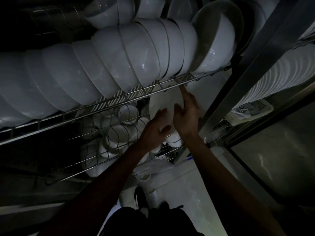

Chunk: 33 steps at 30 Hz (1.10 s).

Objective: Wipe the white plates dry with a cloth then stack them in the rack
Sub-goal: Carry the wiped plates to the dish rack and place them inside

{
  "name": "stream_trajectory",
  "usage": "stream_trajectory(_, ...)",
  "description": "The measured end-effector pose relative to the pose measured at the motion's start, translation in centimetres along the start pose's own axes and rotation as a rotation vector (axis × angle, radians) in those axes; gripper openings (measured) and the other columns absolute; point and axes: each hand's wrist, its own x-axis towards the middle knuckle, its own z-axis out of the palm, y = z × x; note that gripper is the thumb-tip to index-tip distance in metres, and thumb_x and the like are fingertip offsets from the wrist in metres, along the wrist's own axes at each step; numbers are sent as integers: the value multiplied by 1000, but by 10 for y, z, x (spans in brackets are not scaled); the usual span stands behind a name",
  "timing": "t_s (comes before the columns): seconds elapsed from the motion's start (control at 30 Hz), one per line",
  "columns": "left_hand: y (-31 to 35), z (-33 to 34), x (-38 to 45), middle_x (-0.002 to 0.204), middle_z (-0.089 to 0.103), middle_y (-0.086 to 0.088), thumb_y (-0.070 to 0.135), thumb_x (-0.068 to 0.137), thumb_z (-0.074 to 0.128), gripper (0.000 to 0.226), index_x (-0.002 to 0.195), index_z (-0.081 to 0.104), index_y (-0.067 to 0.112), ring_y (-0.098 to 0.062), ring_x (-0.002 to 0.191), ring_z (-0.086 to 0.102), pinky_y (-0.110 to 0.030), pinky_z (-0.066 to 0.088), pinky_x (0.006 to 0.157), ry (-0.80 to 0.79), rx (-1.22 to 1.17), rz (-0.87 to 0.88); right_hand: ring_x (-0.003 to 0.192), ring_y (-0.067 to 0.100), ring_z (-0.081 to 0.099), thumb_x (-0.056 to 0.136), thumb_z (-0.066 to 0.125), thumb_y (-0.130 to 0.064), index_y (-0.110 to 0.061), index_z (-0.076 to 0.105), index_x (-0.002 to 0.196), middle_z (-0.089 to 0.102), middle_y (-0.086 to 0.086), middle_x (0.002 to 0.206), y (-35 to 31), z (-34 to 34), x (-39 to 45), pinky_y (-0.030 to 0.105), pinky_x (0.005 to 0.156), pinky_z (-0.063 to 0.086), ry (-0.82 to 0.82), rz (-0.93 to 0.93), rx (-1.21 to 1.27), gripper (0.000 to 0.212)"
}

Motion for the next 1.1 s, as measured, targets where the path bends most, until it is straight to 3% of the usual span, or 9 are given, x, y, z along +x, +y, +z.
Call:
stream_trajectory(0.07,-1,1,1,163,27,-10,10,96,65,72,157,26,12,-20,151,24,-45,31,119,-27,-43,-23,97,4,51,89,56,7,-18,43,151,55,11,136,0,2,2,-8,80,30,-12,-26,-29,68)
stream_trajectory(0.13,-4,3,1,165,22,-9,10,96,64,74,158,23,11,-19,152,18,-47,28,120,-46,-45,-19,103,13,51,87,57,10,-15,45,149,56,14,137,1,3,5,-9,81,27,-30,-86,-69,68)
stream_trajectory(0.3,-11,4,2,166,19,-8,11,96,65,76,158,22,16,-16,153,15,-45,27,121,-47,-88,-15,113,12,50,90,56,7,-21,40,152,52,12,142,3,0,7,-2,86,30,-52,-96,-104,69)
stream_trajectory(0.5,-13,7,7,166,18,-8,11,95,65,78,159,22,22,-16,152,18,-34,29,120,-43,-59,-4,115,12,48,91,54,8,-20,39,152,49,14,146,5,-4,11,-11,82,25,-64,-76,-93,69)
stream_trajectory(0.6,-15,7,7,166,17,-7,12,95,66,80,159,21,25,-16,151,19,-26,29,117,-54,-53,-2,124,20,51,93,55,4,-23,36,154,47,11,149,7,-7,13,5,93,32,-107,-72,-108,69)
stream_trajectory(0.7,-17,5,6,166,18,-6,5,93,67,80,159,23,22,-19,151,23,-42,34,119,-78,-119,-24,116,18,52,94,55,-1,-29,31,155,45,9,149,8,-9,12,21,90,40,-127,-57,-129,72)
stream_trajectory(0.83,-21,6,3,165,20,-8,1,93,66,78,156,25,17,-20,152,20,-42,29,121,-50,-81,-9,109,13,50,94,55,0,-33,30,155,43,7,149,10,-8,7,18,84,42,-128,-45,-103,74)
stream_trajectory(0.97,-22,9,5,165,19,-9,0,94,63,76,156,22,15,-22,153,16,-40,24,123,-48,-64,14,119,11,45,93,55,1,-34,31,154,36,5,153,10,-7,7,4,84,37,-111,-47,-98,75)
stream_trajectory(1.1,-30,9,4,165,20,-6,4,94,63,75,156,25,19,-17,152,18,-39,24,122,-10,-8,-11,136,28,43,92,57,0,-30,32,155,26,9,157,11,-8,6,31,95,51,-123,-64,-154,74)
